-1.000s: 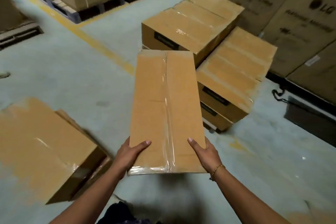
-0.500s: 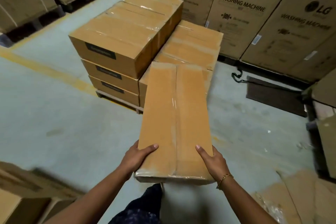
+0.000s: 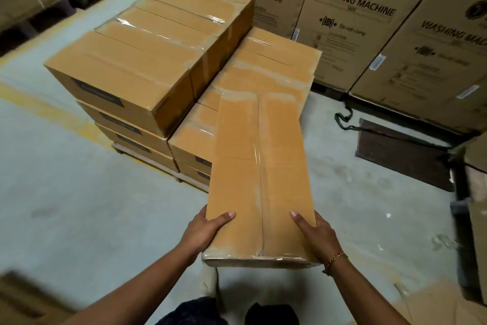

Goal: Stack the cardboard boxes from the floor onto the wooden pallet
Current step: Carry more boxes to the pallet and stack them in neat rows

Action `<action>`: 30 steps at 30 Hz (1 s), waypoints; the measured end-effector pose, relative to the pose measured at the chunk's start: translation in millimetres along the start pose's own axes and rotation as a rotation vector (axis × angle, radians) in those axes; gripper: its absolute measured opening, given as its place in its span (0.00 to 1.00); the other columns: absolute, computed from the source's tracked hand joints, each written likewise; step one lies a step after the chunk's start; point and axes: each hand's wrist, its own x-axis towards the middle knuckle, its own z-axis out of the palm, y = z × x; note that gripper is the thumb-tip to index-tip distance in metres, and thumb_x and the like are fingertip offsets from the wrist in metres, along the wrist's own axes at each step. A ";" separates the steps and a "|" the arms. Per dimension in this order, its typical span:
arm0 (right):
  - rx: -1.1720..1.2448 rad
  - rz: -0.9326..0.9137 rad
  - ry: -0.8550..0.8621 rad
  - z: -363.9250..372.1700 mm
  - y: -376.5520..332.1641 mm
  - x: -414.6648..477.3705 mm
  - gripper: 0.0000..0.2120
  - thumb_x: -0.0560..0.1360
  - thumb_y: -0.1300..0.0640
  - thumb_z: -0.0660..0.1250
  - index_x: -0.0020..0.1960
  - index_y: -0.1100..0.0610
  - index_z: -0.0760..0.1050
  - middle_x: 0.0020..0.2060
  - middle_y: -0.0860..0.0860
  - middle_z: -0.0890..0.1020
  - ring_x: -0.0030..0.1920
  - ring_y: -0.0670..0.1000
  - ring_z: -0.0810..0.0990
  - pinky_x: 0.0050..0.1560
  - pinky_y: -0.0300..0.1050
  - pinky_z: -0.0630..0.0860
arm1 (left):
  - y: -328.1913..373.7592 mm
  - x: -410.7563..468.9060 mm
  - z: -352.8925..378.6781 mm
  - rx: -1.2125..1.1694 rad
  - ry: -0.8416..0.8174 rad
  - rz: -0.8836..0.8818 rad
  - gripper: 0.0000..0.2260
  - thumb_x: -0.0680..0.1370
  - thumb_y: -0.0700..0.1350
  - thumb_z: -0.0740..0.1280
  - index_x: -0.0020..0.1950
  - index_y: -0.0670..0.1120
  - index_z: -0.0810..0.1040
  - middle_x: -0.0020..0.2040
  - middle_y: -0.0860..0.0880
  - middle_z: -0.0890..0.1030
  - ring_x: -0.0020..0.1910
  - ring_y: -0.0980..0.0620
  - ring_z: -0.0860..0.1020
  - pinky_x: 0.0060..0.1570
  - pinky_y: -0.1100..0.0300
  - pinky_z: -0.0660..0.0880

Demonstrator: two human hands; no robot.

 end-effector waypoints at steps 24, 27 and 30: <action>-0.481 -0.413 -0.583 -92.6 -193.0 338.9 0.21 0.76 0.38 0.71 0.66 0.44 0.75 0.54 0.43 0.83 0.51 0.40 0.78 0.56 0.45 0.74 | 102.4 150.5 177.0 -0.574 0.522 -0.138 0.43 0.64 0.76 0.73 0.73 0.57 0.72 0.62 0.57 0.83 0.58 0.54 0.83 0.64 0.47 0.79; -0.523 -0.417 -0.624 -82.6 -206.8 365.0 0.26 0.76 0.39 0.71 0.71 0.45 0.72 0.63 0.44 0.79 0.58 0.46 0.78 0.61 0.44 0.71 | 103.1 173.2 180.6 -0.585 0.496 -0.163 0.44 0.63 0.76 0.73 0.74 0.57 0.71 0.63 0.56 0.83 0.59 0.54 0.83 0.63 0.47 0.79; -0.576 -0.412 -0.616 -72.7 -215.6 390.0 0.32 0.78 0.42 0.70 0.78 0.53 0.67 0.64 0.45 0.74 0.69 0.53 0.73 0.63 0.43 0.66 | 105.8 193.9 183.8 -0.588 0.466 -0.195 0.48 0.62 0.76 0.74 0.76 0.55 0.70 0.65 0.54 0.82 0.61 0.53 0.82 0.65 0.48 0.78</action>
